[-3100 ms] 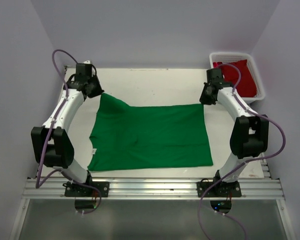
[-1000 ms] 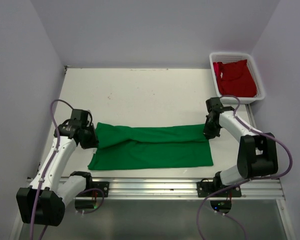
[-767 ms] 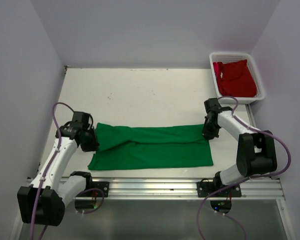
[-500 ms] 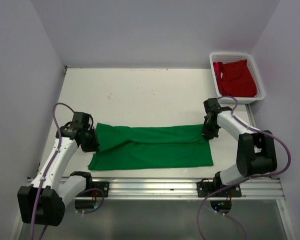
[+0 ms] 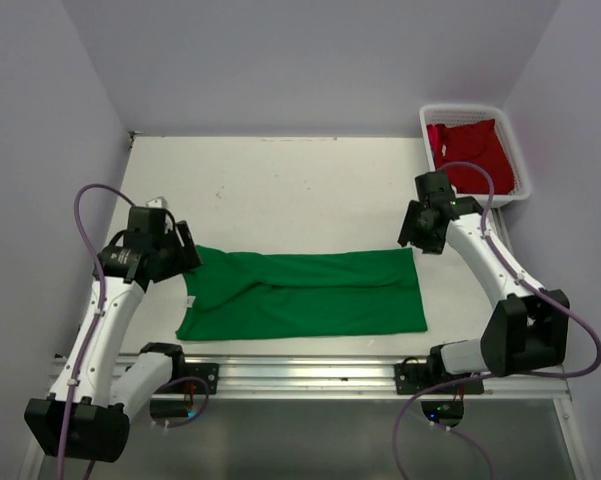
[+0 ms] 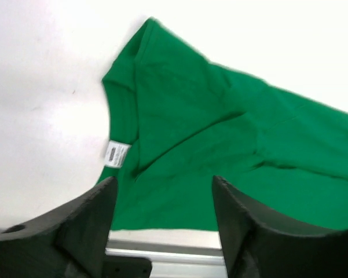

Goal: Fold and stack the t-shirts
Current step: Fold the other side of the tshirt into a rectangle

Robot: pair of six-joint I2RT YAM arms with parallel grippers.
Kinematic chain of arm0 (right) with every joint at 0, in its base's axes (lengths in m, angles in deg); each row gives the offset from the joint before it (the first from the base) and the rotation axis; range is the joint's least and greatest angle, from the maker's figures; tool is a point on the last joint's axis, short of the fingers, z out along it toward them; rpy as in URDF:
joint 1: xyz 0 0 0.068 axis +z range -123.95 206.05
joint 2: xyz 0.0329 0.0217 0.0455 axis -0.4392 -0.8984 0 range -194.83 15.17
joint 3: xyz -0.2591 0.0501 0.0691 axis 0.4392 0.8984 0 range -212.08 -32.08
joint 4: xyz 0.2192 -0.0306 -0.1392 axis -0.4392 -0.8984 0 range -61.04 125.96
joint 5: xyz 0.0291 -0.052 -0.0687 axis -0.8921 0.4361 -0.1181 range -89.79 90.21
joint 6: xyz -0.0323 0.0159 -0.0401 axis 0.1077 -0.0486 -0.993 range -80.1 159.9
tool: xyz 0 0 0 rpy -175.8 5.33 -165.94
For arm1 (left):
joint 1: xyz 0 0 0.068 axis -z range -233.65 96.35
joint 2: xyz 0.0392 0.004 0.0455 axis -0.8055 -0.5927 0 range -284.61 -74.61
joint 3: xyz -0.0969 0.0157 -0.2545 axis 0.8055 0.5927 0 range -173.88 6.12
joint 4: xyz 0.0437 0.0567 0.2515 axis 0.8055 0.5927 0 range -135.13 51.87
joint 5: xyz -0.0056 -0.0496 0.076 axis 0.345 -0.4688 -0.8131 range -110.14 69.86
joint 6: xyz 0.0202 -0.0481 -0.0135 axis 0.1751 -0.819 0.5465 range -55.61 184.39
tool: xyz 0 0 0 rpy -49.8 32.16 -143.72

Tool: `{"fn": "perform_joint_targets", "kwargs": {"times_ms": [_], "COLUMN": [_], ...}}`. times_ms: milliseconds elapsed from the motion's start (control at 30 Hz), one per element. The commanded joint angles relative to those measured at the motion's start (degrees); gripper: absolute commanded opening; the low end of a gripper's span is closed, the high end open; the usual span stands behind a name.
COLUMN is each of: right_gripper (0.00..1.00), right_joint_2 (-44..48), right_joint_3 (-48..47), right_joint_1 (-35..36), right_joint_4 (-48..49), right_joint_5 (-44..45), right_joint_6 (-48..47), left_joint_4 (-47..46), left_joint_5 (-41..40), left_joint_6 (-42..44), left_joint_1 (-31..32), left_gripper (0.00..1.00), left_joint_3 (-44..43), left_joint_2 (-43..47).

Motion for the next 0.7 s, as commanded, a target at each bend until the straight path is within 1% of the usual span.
{"fn": "perform_joint_targets", "kwargs": {"times_ms": [0, 33, 67, 100, 133, 167, 200, 233, 367, 500, 667], "right_gripper": [0.52, 0.41, 0.21, 0.0, 0.0, 0.0, 0.0, 0.0, 0.0, 0.0, 0.0], "right_joint_2": [1.0, 0.1, -2.0, -3.6, -4.9, -6.3, -9.1, -10.4, -16.4, -20.3, -22.3], "right_joint_3": [-3.8, -4.1, -5.0, -5.5, -6.3, -7.0, -7.3, -7.6, -8.9, -8.7, -7.9], "right_joint_1": [0.2, 0.2, 0.2, 0.2, 0.2, 0.2, 0.2, 0.2, 0.2, 0.2, 0.2], "right_joint_4": [0.2, 0.7, 1.7, 1.9, 1.9, 3.2, 4.0, 4.6, 7.8, 9.1, 9.9], "right_joint_5": [1.6, 1.6, 1.5, 1.0, 1.2, 1.5, 1.2, 0.9, -1.2, -1.6, -1.6], "right_joint_6": [-0.8, -0.9, -0.9, -0.9, -0.8, -0.7, -0.3, -0.1, 1.0, 1.6, 1.8], "left_joint_4": [-8.7, -13.2, -15.3, -17.7, -22.7, -24.7, -27.0, -31.1, -38.5, -39.5, -38.7], "left_joint_5": [3.6, 4.2, 4.9, 6.1, 6.9, 7.4, 8.4, 9.1, 9.1, 6.7, 3.6], "left_joint_6": [-1.1, -1.1, -1.5, -1.3, -1.3, -2.1, -2.3, -2.7, -4.3, -4.3, -4.9], "left_joint_1": [0.3, 0.3, 0.3, 0.3, 0.3, 0.3, 0.3, 0.3, 0.4, 0.4, 0.4], "left_gripper": [0.66, 0.61, 0.53, 0.35, 0.24, 0.1, 0.0, 0.0, 0.0, 0.0, 0.0], "left_joint_3": [-0.3, 1.8, 2.6, 3.7, 5.9, 6.7, 8.0, 8.3, 8.5, 7.2, 7.8], "left_joint_2": [1.9, 1.2, 0.4, -0.8, -3.3, -5.0, -6.7, -10.6, -17.7, -21.6, -24.2]}}
